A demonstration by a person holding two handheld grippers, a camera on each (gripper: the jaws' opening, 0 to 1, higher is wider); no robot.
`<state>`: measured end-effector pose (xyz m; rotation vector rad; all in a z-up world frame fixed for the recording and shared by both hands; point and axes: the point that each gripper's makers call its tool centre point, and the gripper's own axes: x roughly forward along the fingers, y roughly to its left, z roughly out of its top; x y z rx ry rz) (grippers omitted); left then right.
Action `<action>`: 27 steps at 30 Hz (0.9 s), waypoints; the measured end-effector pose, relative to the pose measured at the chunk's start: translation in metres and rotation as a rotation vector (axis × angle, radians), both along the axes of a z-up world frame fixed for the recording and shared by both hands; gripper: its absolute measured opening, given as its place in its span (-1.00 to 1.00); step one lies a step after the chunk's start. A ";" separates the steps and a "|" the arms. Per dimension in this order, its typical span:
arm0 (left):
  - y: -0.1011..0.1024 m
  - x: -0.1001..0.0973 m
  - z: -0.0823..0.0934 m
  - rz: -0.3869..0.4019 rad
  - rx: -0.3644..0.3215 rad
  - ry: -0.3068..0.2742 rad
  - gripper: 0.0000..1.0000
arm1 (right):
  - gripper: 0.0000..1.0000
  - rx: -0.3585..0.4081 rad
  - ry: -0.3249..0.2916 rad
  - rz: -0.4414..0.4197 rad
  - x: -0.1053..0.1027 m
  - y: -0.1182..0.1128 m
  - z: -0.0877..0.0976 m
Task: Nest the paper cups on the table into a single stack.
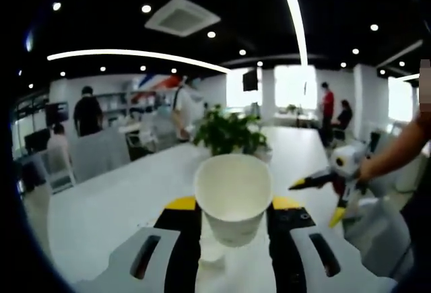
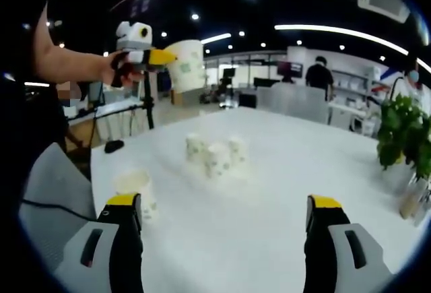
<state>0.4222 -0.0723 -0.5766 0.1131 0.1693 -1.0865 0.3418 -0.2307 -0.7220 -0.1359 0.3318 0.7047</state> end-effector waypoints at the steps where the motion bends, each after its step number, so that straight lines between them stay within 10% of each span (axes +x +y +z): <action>1: 0.000 -0.001 0.000 -0.002 -0.001 0.001 -0.28 | 1.00 0.001 0.000 0.001 0.000 0.001 0.000; 27: -0.004 -0.039 -0.014 -0.052 0.033 0.003 -0.28 | 1.00 0.006 0.011 0.006 -0.002 0.006 -0.007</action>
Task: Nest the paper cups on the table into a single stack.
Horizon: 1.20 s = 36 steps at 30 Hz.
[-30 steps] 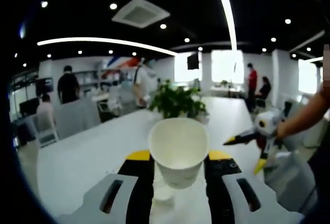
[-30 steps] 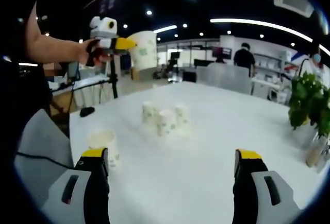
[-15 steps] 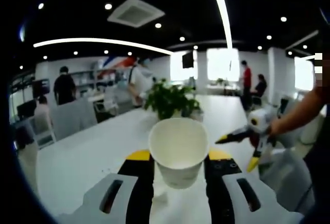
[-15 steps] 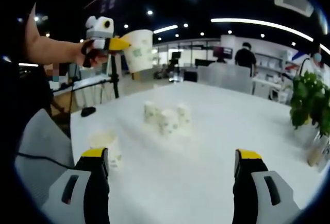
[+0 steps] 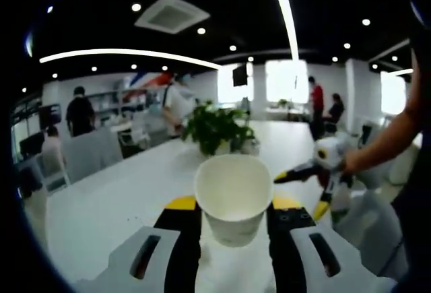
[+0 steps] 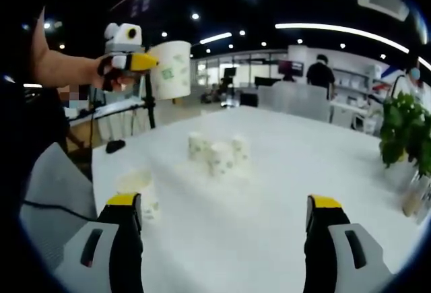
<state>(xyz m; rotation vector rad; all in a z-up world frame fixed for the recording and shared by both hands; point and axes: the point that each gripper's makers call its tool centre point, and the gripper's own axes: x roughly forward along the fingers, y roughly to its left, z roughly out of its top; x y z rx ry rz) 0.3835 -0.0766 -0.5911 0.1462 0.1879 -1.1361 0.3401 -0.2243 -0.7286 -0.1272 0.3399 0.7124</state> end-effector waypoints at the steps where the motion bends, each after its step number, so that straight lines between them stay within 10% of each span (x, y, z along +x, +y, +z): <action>1: -0.001 -0.003 0.000 -0.003 0.001 -0.002 -0.28 | 1.00 0.001 0.001 0.000 0.000 0.000 0.000; 36: -0.007 -0.071 -0.016 -0.067 0.029 0.008 -0.28 | 1.00 0.009 0.001 -0.001 -0.003 -0.001 0.000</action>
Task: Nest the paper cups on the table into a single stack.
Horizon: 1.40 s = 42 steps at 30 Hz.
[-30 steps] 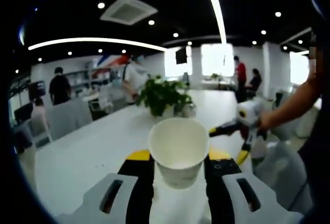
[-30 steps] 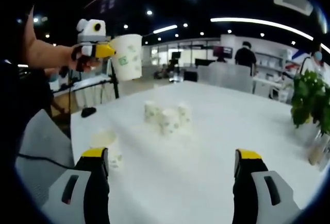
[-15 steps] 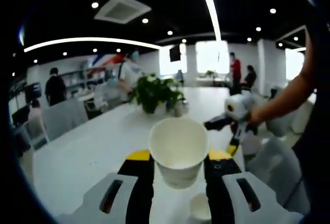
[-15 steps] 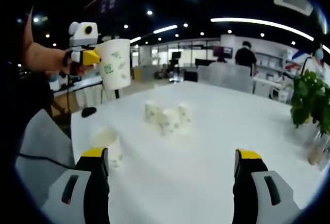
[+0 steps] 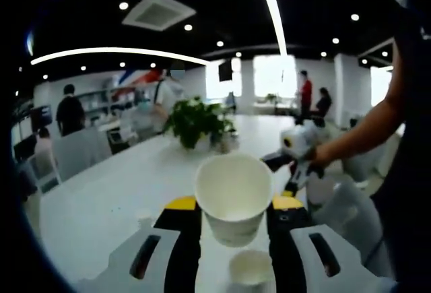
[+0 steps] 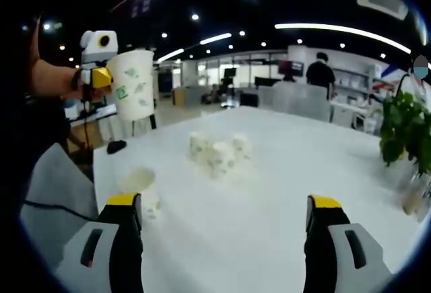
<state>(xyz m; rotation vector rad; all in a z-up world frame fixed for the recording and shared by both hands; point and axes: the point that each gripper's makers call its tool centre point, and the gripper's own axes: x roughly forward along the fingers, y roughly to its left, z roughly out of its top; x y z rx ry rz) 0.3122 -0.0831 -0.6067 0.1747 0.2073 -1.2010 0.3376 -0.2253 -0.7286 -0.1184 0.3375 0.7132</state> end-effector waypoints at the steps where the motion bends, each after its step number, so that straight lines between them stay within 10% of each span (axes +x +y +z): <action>1: 0.000 -0.001 0.000 -0.001 0.003 -0.003 -0.28 | 1.00 0.000 0.000 0.001 0.000 0.000 0.000; 42: 0.004 -0.021 -0.006 -0.010 0.023 0.004 -0.28 | 1.00 0.000 0.004 0.015 0.000 0.004 -0.004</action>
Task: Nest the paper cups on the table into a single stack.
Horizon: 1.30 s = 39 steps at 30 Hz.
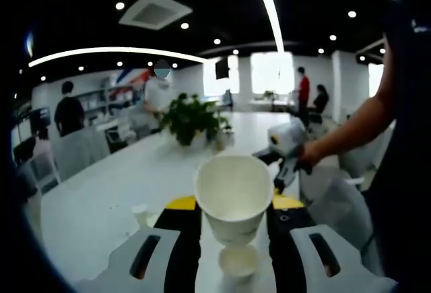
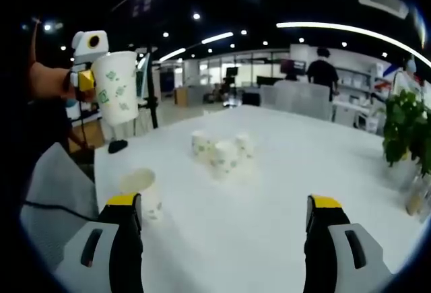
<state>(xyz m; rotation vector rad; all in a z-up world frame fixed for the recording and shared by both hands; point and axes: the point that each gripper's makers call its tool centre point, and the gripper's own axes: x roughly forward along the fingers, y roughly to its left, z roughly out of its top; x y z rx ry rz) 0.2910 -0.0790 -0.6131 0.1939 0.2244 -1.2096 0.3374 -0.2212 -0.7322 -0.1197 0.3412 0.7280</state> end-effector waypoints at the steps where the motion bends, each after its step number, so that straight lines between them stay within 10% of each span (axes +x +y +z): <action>1: 0.000 0.000 -0.002 0.000 0.003 0.000 -0.28 | 1.00 -0.001 0.000 0.000 0.000 0.000 0.000; 39: -0.001 0.003 -0.049 0.026 0.032 0.002 -0.29 | 1.00 0.047 -0.018 -0.021 -0.001 0.002 0.013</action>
